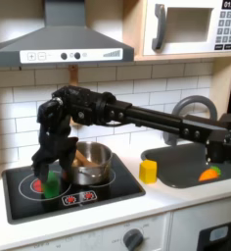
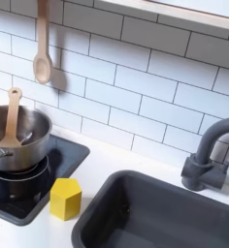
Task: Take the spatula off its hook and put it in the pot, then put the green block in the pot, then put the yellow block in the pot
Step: 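Put the green block in the pot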
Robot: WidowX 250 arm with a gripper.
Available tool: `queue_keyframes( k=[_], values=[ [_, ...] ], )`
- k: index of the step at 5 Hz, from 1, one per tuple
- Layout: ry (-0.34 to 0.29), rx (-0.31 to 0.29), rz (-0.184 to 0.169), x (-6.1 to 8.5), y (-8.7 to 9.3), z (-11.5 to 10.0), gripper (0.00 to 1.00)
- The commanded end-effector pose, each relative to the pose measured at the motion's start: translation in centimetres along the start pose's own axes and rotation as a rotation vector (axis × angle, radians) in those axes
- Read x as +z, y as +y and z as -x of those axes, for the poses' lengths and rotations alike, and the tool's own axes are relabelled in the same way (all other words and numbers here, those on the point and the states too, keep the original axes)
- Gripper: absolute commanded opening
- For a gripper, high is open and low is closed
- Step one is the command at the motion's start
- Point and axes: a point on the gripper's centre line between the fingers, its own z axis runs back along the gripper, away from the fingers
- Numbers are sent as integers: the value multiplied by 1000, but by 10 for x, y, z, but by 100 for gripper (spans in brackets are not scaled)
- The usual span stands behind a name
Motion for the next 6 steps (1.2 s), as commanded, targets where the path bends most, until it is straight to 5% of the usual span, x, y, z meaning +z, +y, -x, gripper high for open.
queue_keyframes(
  k=[1, 2, 3, 6],
  values=[
    [6, -62, -42, -16, 13, -8, 100],
    [56, -86, 7, -26, 9, -7, 100],
    [61, -151, 7, -31, 9, -9, 100],
    [35, -133, 68, -29, 13, -10, 100]
  ],
)
